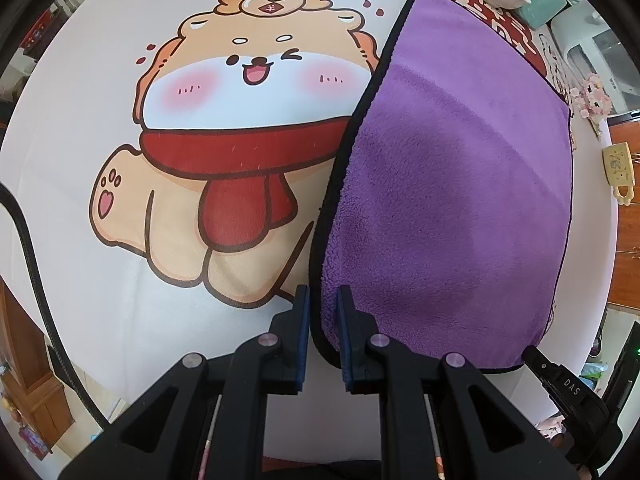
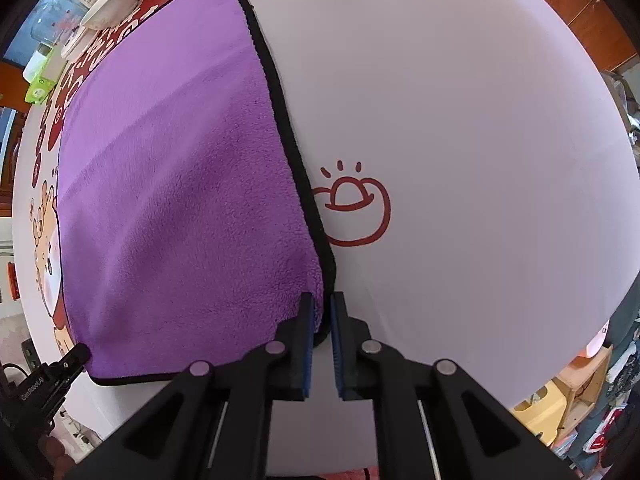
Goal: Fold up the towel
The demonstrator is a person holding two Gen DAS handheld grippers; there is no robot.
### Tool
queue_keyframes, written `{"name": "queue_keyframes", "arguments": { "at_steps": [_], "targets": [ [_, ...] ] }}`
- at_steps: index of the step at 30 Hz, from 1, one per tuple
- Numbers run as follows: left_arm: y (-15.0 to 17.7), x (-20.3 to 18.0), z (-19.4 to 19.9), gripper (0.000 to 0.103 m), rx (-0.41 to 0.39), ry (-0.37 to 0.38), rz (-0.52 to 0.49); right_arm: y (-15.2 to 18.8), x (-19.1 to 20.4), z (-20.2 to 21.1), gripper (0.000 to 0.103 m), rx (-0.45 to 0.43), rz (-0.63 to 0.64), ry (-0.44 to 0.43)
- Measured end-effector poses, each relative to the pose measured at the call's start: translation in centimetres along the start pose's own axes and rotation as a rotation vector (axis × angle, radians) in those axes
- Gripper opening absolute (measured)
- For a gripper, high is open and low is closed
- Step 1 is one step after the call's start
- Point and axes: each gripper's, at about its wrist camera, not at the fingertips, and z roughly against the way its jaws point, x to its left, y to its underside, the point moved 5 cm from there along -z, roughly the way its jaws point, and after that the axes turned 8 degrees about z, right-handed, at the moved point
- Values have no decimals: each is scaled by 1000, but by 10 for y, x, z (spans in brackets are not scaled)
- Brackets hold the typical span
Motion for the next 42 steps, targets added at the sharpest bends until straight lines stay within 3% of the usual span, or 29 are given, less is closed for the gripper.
{"name": "queue_keyframes", "arguments": {
  "at_steps": [8, 10, 17, 31, 42],
  "targets": [
    [-5, -2, 16, 11, -23, 19, -4, -7, -7, 17, 7, 0, -27, -50],
    [-6, -3, 23, 11, -35, 24, -7, -15, -23, 28, 7, -13, -26, -61],
    [-24, -19, 56, 11, -102, 51, -28, -24, -10, 54, 7, -92, -16, -118],
    [-96, -69, 105, 11, -227, 114, -106, -90, 4, 112, 7, -255, -11, -177],
    [-154, -106, 89, 11, -237, 111, -144, -153, 21, 113, 7, -334, 5, -179]
  ]
}}
